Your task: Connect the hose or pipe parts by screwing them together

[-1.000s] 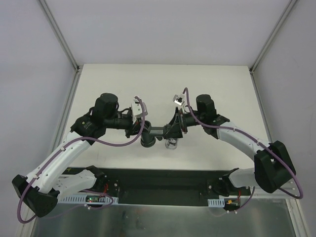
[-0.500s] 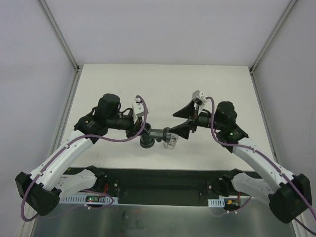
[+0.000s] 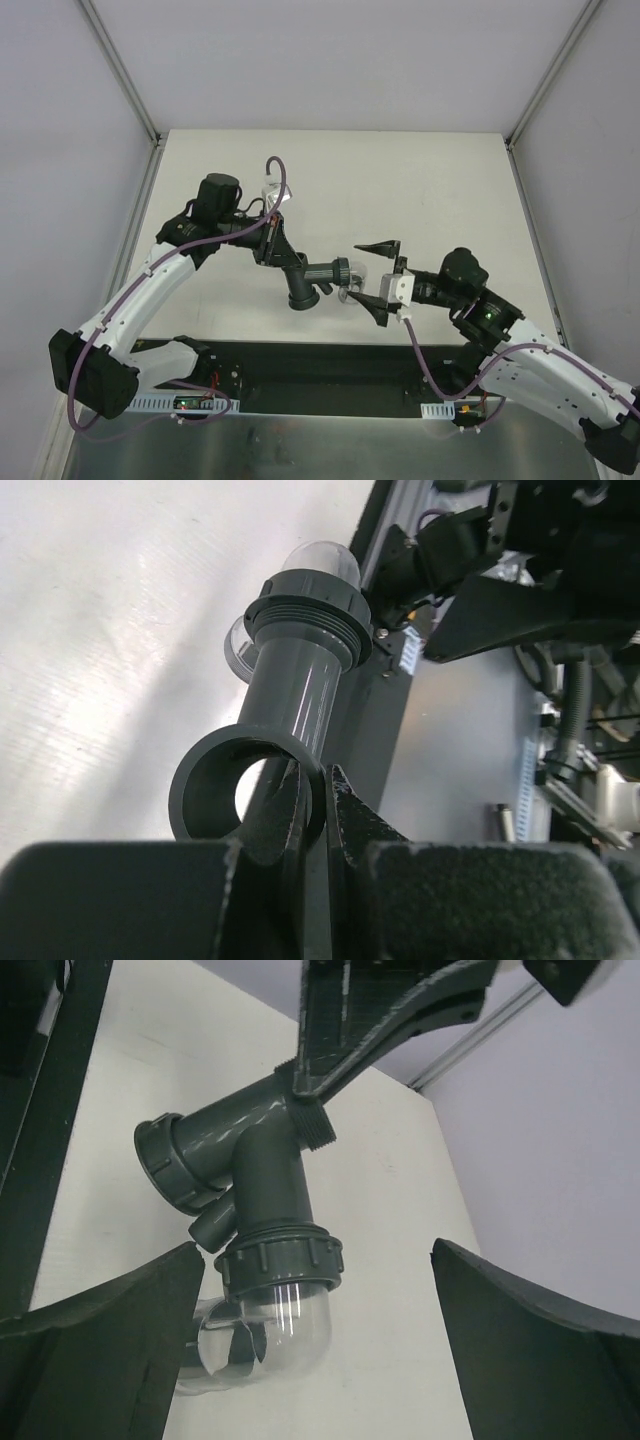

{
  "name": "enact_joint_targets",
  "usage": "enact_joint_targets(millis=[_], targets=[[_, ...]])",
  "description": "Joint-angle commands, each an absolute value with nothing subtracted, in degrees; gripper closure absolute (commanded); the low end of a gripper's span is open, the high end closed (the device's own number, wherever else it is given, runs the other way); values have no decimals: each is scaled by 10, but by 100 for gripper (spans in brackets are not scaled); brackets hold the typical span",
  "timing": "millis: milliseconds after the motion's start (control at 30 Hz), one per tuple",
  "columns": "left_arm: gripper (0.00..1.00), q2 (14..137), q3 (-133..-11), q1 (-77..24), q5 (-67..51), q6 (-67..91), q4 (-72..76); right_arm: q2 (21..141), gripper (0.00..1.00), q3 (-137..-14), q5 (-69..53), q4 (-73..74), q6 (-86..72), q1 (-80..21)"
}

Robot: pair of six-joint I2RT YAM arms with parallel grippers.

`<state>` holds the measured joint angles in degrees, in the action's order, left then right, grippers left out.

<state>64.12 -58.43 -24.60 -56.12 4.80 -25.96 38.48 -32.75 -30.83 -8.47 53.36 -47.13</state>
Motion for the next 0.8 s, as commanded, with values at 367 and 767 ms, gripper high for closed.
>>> enact_joint_targets(millis=[367,767], targets=[[100,690,-637,-226,-714,178,-234,446,15,-372,-131,3,749,-573],[100,690,-634,-225,-694,120,-233,497,58,-393,-184,-33,620,-568]])
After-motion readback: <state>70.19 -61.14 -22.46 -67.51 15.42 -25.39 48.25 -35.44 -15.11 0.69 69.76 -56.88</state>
